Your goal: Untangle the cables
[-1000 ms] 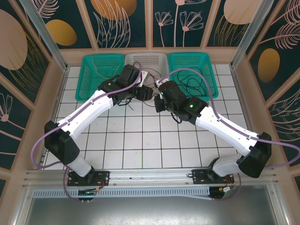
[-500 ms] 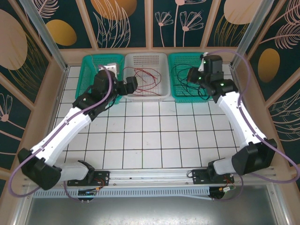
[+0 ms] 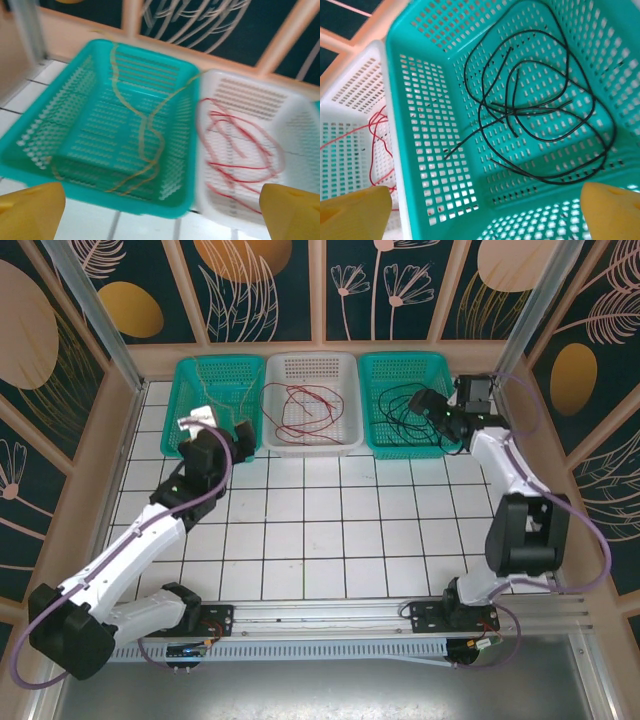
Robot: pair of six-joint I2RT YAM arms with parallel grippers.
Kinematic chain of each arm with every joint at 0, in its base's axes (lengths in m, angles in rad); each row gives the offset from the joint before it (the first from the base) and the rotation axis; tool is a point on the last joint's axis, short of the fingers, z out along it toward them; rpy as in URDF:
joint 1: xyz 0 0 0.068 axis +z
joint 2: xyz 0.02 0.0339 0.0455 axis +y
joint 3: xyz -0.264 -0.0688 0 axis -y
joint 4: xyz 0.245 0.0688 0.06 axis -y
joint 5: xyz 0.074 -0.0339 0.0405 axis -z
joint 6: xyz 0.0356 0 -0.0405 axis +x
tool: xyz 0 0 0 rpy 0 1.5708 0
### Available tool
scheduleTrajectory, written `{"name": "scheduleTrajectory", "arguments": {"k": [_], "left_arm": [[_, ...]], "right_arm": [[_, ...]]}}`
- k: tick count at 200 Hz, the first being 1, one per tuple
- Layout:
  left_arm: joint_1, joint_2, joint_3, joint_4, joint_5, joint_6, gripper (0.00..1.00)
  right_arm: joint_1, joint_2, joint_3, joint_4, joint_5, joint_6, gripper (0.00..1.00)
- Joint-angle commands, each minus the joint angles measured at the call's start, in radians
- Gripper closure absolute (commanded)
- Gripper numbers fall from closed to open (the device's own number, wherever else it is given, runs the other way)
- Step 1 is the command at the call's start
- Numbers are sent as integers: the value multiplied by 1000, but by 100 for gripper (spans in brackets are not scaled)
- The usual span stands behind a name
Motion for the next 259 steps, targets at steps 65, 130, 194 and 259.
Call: {"name": "scheduleTrajectory", "arguments": {"k": [65,130,194,259], "left_arm": [[279,180,-513,937,-314,259,1],[361,379,-624,1420,-66,394,1],[478,442,-613,1412,278,360,1],[478,441,-618,1426,283,370,1]], "right_arm": [[7,-546,-705,640,609,-118,1],[39,-46,-1069,1706,525,-476,1],[-59,37,-1001,1623,225,-454,1],[-51,36,-1002,1624,226,-464,1]]}}
